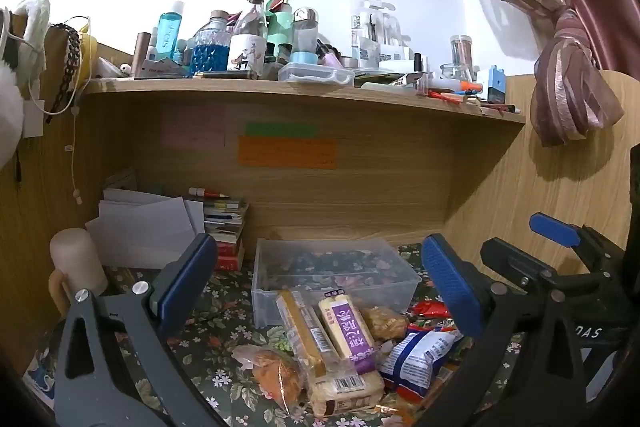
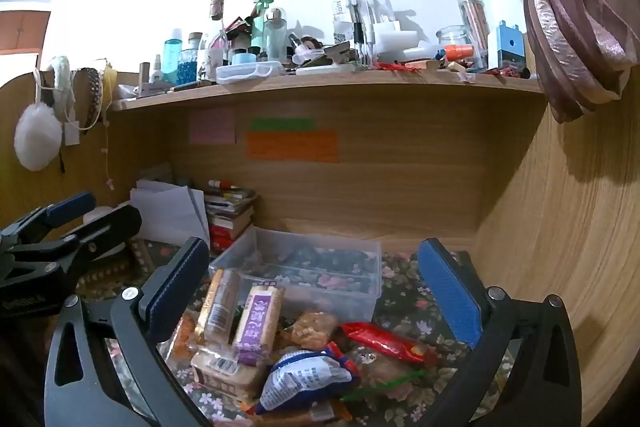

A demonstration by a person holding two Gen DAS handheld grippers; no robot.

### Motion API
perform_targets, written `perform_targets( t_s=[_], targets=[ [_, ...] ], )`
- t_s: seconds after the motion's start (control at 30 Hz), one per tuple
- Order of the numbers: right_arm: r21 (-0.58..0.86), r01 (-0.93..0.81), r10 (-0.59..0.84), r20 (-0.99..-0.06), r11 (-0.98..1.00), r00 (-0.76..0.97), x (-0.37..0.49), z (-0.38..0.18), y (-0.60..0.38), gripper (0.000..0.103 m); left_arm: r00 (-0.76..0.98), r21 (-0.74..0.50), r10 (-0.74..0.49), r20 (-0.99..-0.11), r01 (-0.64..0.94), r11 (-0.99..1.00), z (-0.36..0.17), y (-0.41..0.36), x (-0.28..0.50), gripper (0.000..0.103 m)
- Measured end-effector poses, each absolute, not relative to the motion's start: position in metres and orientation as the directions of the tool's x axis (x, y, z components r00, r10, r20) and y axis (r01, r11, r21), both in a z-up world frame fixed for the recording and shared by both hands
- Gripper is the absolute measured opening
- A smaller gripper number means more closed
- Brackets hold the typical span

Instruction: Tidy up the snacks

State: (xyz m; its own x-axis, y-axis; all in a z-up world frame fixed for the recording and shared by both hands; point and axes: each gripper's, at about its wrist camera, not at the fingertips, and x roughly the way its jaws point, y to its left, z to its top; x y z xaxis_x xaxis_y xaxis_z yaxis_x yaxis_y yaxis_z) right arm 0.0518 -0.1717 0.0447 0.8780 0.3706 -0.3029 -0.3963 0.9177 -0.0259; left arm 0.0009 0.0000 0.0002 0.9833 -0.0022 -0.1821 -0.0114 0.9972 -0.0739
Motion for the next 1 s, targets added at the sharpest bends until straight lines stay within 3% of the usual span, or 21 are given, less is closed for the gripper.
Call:
perform_targets(
  t_s=[1.0],
  targets=[
    [-0.001,-0.402,0.384,-0.291,0.916,0.876,0.047,0.046,-0.174,0.103,0.986,-0.075,-0.005,-0.167,-0.007,0.997,0.001,0.003,0.0,0.103]
  ],
)
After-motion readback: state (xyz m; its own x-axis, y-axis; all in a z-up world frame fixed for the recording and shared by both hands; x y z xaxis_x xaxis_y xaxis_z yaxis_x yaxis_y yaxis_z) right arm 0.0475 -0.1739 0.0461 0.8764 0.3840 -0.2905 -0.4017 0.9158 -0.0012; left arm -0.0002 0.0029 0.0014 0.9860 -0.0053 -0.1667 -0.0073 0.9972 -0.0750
